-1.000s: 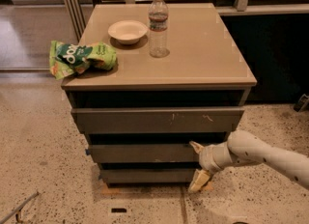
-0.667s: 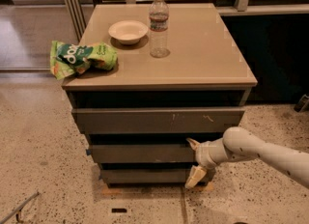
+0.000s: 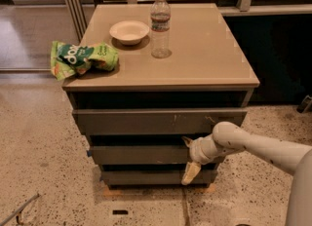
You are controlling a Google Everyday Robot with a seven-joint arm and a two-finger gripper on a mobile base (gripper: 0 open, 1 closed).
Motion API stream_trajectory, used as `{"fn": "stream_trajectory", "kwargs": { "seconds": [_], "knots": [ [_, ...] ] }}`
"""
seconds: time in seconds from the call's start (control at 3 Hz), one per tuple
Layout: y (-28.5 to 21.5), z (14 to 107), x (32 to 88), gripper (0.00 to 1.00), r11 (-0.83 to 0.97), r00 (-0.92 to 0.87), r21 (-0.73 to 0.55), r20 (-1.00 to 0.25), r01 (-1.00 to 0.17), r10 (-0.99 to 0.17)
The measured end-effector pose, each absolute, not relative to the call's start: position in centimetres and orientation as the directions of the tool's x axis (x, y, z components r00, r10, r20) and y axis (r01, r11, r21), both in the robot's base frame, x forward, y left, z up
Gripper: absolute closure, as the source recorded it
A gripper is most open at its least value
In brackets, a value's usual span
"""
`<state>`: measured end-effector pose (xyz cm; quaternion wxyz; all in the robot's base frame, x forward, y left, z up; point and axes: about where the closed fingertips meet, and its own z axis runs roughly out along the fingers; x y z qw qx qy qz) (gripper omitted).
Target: Open middle drawer
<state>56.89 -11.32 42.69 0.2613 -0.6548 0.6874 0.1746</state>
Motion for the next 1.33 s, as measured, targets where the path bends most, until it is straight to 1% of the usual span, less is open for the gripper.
{"fn": "stream_trajectory", "kwargs": {
  "seconds": [0.33, 0.67, 1.0, 1.33],
  "knots": [
    [-11.2, 42.6, 56.8, 0.00, 0.078, -0.010, -0.090, -0.589, -0.993, -0.808],
    [-11.1, 42.3, 56.3, 0.00, 0.065, -0.038, -0.024, -0.590, -0.998, -0.806],
    [-10.9, 42.0, 55.2, 0.00, 0.037, -0.075, 0.078, -0.582, -0.996, -0.810],
    [-10.7, 42.2, 53.8, 0.00, -0.003, -0.085, 0.150, -0.577, -0.989, -0.813]
  ]
}}
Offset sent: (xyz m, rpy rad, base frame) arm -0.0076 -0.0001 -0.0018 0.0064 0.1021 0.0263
